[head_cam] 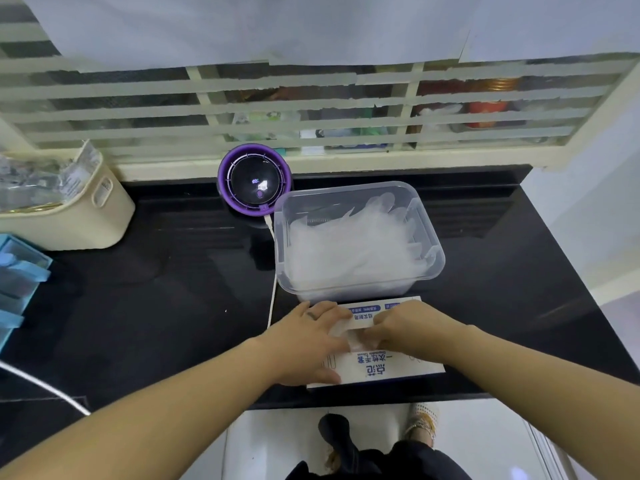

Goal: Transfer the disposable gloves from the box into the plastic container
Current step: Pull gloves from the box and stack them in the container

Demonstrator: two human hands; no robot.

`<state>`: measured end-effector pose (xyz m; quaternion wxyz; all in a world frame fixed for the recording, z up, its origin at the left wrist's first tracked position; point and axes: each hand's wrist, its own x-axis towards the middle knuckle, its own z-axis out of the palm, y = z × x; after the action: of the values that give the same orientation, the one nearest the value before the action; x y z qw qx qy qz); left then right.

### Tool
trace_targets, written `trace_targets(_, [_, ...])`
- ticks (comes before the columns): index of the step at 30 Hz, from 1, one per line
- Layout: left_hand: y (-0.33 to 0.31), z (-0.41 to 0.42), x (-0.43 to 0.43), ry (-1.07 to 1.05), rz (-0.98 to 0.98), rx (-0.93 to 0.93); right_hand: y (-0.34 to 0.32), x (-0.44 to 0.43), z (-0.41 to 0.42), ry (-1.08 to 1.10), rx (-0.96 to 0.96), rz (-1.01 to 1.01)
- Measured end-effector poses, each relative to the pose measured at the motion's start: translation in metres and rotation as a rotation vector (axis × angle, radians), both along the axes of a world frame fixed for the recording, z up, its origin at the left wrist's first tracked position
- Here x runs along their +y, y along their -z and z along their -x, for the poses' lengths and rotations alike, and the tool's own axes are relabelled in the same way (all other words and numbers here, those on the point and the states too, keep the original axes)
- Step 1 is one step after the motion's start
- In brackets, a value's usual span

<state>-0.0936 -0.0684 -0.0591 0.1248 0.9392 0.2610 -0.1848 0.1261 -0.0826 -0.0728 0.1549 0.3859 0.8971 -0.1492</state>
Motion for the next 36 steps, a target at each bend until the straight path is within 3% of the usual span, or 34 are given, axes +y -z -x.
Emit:
trace_targets(4, [-0.002,-0.001,0.002,-0.035,0.027,-0.034,0.006,0.001,0.007,-0.031,-0.015,-0.083])
trace_targets(9, [0.001,0.005,0.002,-0.100,0.013,-0.091,0.004,-0.005,0.001,0.011,0.215,-0.212])
trace_targets(13, [-0.001,0.003,0.003,-0.117,0.025,-0.109,-0.013,-0.014,0.003,0.027,0.257,-0.257])
trace_targets(25, [-0.012,-0.001,0.002,-0.124,0.007,-0.065,-0.054,-0.026,0.005,0.301,0.585,-0.386])
trace_targets(28, [-0.008,-0.003,0.002,-0.189,0.069,-0.082,-0.066,-0.030,0.028,0.312,0.718,-0.322])
trace_targets(31, [-0.019,-0.002,0.000,-0.359,0.294,-0.108,-0.089,-0.020,0.048,0.333,0.837,-0.239])
trace_targets(34, [-0.029,0.005,0.000,-0.442,0.383,-0.032,-0.117,0.003,0.036,0.414,0.839,-0.238])
trace_targets(36, [-0.044,0.014,0.006,-0.551,0.453,-0.241,-0.135,0.016,0.018,0.449,0.800,-0.273])
